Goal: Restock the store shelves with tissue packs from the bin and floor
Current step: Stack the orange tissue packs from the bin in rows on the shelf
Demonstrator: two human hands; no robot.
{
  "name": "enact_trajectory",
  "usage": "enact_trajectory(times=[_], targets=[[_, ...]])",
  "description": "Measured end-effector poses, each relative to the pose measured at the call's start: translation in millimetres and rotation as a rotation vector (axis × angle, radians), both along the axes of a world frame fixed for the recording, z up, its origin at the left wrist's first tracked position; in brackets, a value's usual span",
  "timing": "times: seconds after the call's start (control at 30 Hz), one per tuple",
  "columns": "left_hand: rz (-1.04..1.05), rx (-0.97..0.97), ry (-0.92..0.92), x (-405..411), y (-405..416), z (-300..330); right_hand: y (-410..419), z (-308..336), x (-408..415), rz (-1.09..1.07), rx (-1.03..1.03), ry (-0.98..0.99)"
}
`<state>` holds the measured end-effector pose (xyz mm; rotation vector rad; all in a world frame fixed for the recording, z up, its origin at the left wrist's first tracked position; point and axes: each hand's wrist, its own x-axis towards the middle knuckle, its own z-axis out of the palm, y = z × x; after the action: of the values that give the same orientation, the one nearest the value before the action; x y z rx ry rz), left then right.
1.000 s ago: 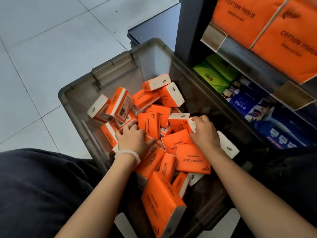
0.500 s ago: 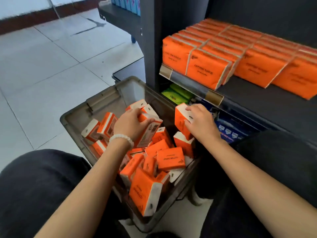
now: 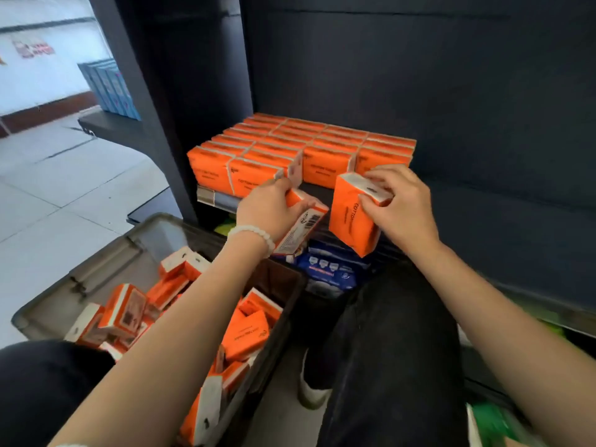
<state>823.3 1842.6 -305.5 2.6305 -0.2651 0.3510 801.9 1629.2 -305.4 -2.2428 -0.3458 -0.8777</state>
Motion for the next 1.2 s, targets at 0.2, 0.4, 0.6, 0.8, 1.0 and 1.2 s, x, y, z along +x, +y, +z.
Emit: enact_trajectory(times=[0.2,0.4,0.6,0.8,1.0,1.2], targets=[[-0.064,0.048,-0.183,39.7,-51.1,35.3,-51.1,20.6,20.9,-0.106,0.09,-0.121],[-0.059,0.077,-0.101,85.2,-74.7,7.8,-65.7,-14.3,53.9,-0.182,0.196,0.028],[-0.038,-0.073,0.002,100.9,-70.7,-26.6,-62.5,-56.9,53.6,-0.224,0.443,0.324],[-0.057,-0.028,-0.111,97.2,-69.8,-26.9,-62.8,-61.0,46.6,-0.219,0.474,0.373],[-0.074,0.131,-0.198,90.2,-68.4,-22.5,-70.7,-61.4,35.8,-0.224,0.438,0.431],[-0.215,0.164,-0.06,79.5,-65.0,-28.1,-77.9,-60.5,29.7,-0.267,0.411,0.413]])
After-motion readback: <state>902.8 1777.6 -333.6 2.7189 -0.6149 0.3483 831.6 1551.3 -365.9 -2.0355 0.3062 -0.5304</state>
